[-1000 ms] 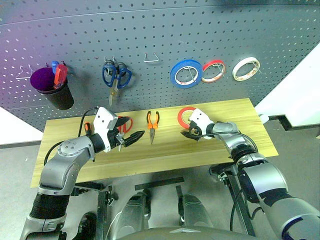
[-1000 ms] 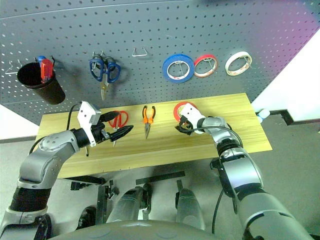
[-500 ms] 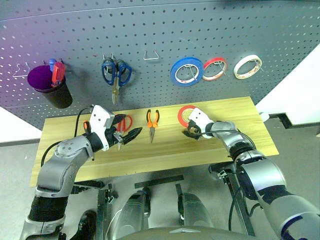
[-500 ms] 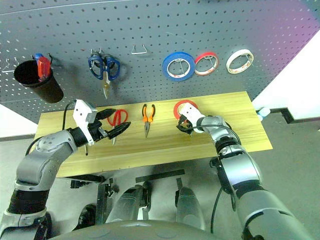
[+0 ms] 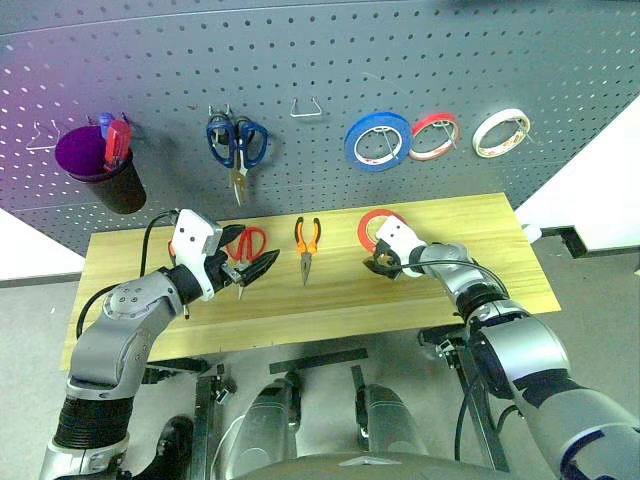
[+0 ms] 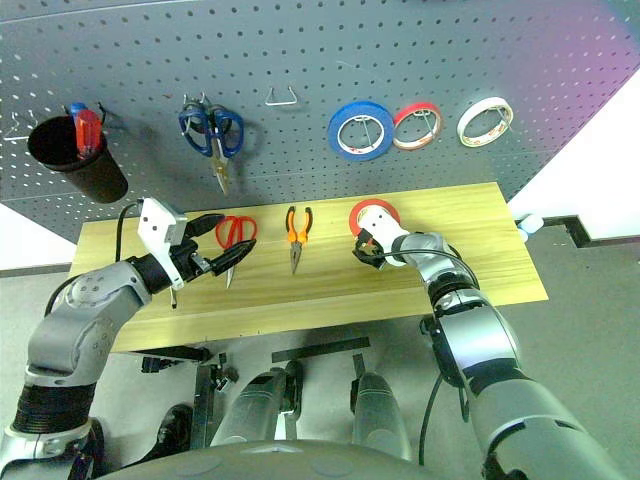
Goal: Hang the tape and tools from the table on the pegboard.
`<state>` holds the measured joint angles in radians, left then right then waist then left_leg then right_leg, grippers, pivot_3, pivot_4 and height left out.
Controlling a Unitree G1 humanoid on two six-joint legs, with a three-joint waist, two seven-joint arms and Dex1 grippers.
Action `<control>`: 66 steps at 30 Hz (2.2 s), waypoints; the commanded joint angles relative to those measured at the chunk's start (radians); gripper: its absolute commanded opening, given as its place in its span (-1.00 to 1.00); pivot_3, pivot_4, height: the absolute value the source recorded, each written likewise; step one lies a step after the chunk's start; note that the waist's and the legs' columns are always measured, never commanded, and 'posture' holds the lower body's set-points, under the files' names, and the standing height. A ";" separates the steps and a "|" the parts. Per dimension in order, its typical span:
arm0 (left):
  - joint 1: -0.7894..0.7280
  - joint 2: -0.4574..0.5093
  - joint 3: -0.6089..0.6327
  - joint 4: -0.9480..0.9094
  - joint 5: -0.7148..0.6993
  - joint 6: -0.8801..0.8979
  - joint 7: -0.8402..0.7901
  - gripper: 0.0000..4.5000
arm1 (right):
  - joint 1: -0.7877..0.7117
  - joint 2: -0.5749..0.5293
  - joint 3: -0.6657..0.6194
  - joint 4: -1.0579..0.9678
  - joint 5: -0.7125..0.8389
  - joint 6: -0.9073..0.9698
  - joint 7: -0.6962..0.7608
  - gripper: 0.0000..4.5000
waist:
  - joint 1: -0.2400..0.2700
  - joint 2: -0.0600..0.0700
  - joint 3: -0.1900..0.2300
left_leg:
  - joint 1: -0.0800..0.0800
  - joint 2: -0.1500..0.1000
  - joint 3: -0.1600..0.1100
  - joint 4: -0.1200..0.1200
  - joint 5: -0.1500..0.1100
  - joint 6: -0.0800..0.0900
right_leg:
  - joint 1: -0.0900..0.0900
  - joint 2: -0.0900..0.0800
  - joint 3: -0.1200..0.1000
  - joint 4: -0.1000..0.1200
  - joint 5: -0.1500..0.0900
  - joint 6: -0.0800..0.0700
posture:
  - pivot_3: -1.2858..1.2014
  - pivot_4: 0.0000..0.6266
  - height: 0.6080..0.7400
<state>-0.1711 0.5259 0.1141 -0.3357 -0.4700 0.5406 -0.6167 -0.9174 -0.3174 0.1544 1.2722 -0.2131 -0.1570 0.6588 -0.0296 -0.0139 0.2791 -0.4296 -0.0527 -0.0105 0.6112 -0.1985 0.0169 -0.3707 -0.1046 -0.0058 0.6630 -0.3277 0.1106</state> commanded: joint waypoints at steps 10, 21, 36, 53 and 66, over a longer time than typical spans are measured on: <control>0.009 -0.003 0.029 -0.056 -0.021 -0.008 0.023 0.99 | -0.011 0.000 -0.032 -0.001 0.017 -0.009 -0.032 0.74 | 0.015 0.000 0.025 | -0.004 0.000 0.000 0.001 0.000 0.000 | -0.004 0.000 0.000 0.000 0.000 0.000 | 0.10 0.05 1.00; -0.017 -0.007 0.025 -0.030 -0.020 -0.014 0.017 0.99 | -0.005 -0.016 -0.072 -0.004 0.036 -0.041 -0.060 0.74 | 0.015 0.000 0.026 | -0.014 0.000 0.000 0.002 0.004 -0.005 | -0.013 0.000 -0.002 0.000 0.000 0.000 | 0.09 0.02 1.00; 0.004 0.000 0.037 -0.056 -0.026 -0.003 0.025 0.99 | -0.016 -0.003 -0.031 0.016 -0.018 0.000 -0.071 0.74 | 0.015 -0.001 0.027 | -0.014 0.000 0.000 0.002 0.004 -0.005 | -0.013 0.000 -0.002 0.000 0.000 0.000 | 0.11 0.03 1.00; -0.010 -0.008 0.038 -0.057 -0.040 0.004 0.041 1.00 | -0.014 -0.010 -0.022 0.016 -0.029 -0.001 -0.034 -0.70 | 0.015 -0.001 0.027 | -0.014 0.000 0.000 0.002 0.004 -0.005 | -0.013 0.000 -0.002 0.000 0.000 0.000 | 0.10 0.01 1.00; -0.007 -0.014 0.032 -0.051 -0.032 -0.012 0.047 1.00 | -0.006 -0.015 -0.040 -0.001 -0.004 -0.012 -0.025 -0.70 | 0.015 -0.001 0.027 | -0.014 0.000 0.000 0.002 0.004 -0.006 | -0.012 0.001 -0.002 0.000 0.000 0.000 | 0.10 -0.04 1.00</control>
<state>-0.1734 0.5115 0.1321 -0.3553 -0.4927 0.5421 -0.5690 -0.9252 -0.3264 0.1314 1.2838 -0.2361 -0.1626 0.6279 -0.0143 -0.0147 0.3059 -0.4433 -0.0526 -0.0103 0.6129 -0.1945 0.0107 -0.3832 -0.1039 -0.0083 0.6628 -0.3275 0.1110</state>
